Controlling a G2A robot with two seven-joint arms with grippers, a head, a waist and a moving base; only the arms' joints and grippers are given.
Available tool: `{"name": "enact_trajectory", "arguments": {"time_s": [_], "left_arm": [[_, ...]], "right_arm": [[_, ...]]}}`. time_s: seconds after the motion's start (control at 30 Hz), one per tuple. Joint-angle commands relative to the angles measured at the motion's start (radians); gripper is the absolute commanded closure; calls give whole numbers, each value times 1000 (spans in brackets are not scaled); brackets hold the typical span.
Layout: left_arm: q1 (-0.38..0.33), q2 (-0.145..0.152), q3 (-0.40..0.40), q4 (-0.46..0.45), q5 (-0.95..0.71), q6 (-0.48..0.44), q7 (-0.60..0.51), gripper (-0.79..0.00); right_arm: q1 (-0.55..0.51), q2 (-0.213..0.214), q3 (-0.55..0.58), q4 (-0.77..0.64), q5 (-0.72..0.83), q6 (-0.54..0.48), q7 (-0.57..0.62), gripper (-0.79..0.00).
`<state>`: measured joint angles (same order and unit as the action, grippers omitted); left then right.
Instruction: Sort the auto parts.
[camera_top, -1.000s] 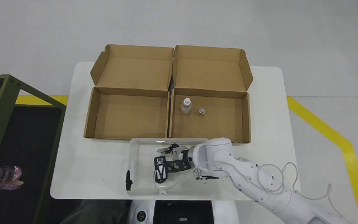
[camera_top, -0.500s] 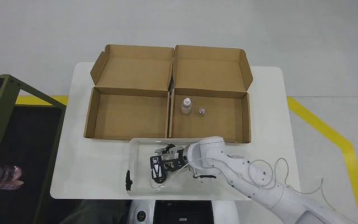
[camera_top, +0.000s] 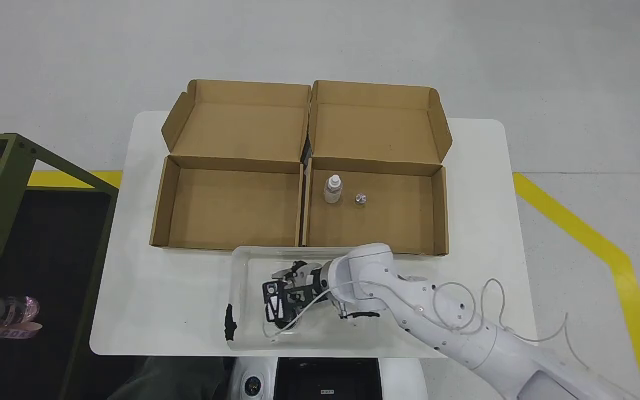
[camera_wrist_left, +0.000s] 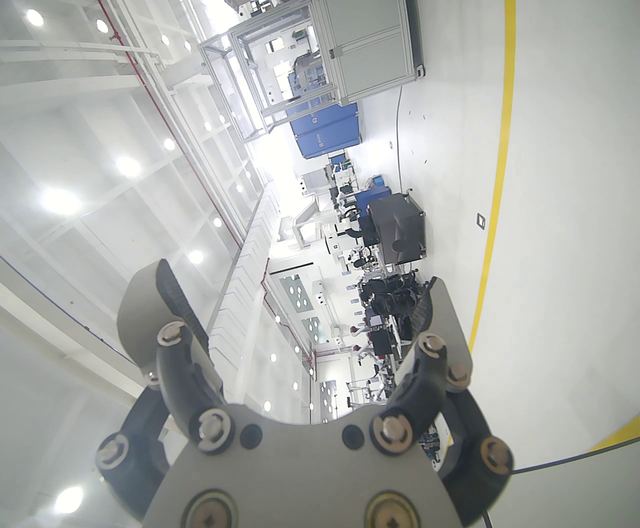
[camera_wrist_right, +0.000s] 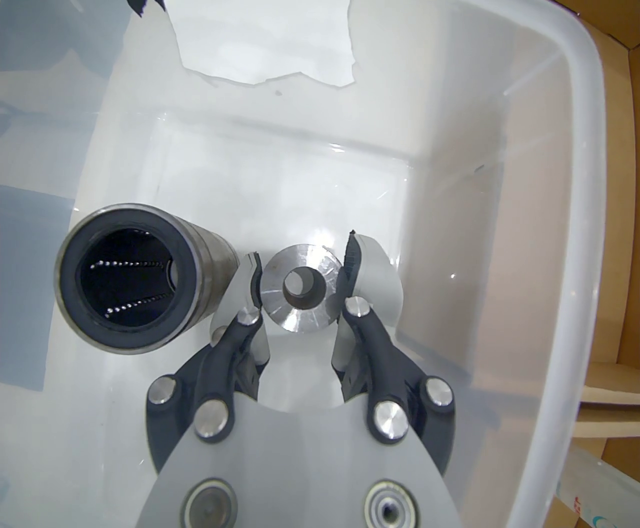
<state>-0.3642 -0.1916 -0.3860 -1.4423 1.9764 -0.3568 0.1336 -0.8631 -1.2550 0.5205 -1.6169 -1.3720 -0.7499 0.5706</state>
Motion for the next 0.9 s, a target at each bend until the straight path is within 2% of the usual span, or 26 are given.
{"name": "enact_trajectory", "arguments": {"time_s": [0.0, 0.57, 0.87], "left_arm": [[0, 0, 0, 0, 0, 0, 0, -785], [0, 0, 0, 0, 0, 0, 0, -785], [0, 0, 0, 0, 0, 0, 0, -785]], "right_arm": [[0, -1, 3, -6, 7, -9, -1, 0], [-51, 34, 143, -209, 36, -57, -67, 0], [-72, 49, 221, -246, 27, -43, -124, 0]]}}
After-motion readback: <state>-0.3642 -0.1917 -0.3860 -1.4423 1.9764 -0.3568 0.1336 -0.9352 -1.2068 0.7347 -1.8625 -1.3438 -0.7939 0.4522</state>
